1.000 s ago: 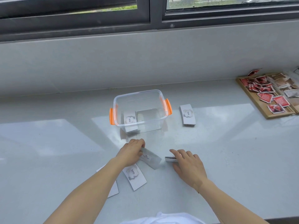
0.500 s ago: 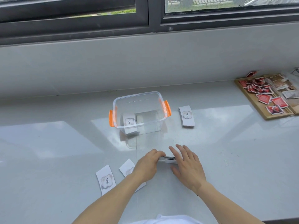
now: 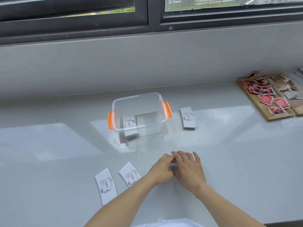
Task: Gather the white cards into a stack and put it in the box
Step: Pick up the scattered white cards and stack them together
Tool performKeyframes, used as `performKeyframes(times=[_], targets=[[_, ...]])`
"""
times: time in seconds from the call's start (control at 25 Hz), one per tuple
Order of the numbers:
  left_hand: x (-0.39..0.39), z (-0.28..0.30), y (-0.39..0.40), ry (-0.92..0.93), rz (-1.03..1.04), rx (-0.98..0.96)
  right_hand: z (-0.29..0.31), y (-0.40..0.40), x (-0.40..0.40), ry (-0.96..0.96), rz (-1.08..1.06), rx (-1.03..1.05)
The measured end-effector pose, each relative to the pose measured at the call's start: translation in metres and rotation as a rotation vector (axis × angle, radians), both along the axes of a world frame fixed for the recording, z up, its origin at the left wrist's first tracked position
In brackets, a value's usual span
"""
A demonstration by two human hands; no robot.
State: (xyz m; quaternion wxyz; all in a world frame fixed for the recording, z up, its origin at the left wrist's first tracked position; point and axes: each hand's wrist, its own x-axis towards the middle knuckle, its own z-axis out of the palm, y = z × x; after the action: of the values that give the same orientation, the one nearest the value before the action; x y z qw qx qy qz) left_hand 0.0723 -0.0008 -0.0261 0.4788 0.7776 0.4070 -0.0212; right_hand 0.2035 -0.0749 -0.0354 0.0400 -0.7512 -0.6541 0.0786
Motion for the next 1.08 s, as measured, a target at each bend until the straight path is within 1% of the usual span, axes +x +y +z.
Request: performKeyframes(times=[0.16, 0.32, 0.52, 0.64, 0.72, 0.96, 1.08], targets=[[-0.026, -0.001, 0.006, 0.129, -0.061, 0.160, -0.002, 0.004, 0.001, -0.019, 0.000, -0.025], [-0.079, 0.000, 0.023, 0.253, -0.157, 0.329, -0.004, 0.007, 0.003, 0.009, -0.010, -0.034], [-0.134, 0.004, 0.038, 0.383, -0.252, 0.397, -0.002, 0.008, 0.004, 0.013, -0.010, -0.041], [-0.148, 0.007, 0.042, 0.427, -0.369, 0.455, -0.001, 0.008, 0.003, 0.015, -0.020, -0.051], [-0.150, 0.005, 0.040, 0.428, -0.408, 0.507, -0.001, 0.008, 0.004, 0.017, -0.022, -0.057], [-0.146, 0.005, 0.041, 0.443, -0.385, 0.505, -0.002, 0.007, 0.004, 0.021, -0.016, -0.062], [-0.142, 0.005, 0.038, 0.410, -0.288, 0.482, -0.003, 0.007, 0.004, 0.028, -0.021, -0.049]])
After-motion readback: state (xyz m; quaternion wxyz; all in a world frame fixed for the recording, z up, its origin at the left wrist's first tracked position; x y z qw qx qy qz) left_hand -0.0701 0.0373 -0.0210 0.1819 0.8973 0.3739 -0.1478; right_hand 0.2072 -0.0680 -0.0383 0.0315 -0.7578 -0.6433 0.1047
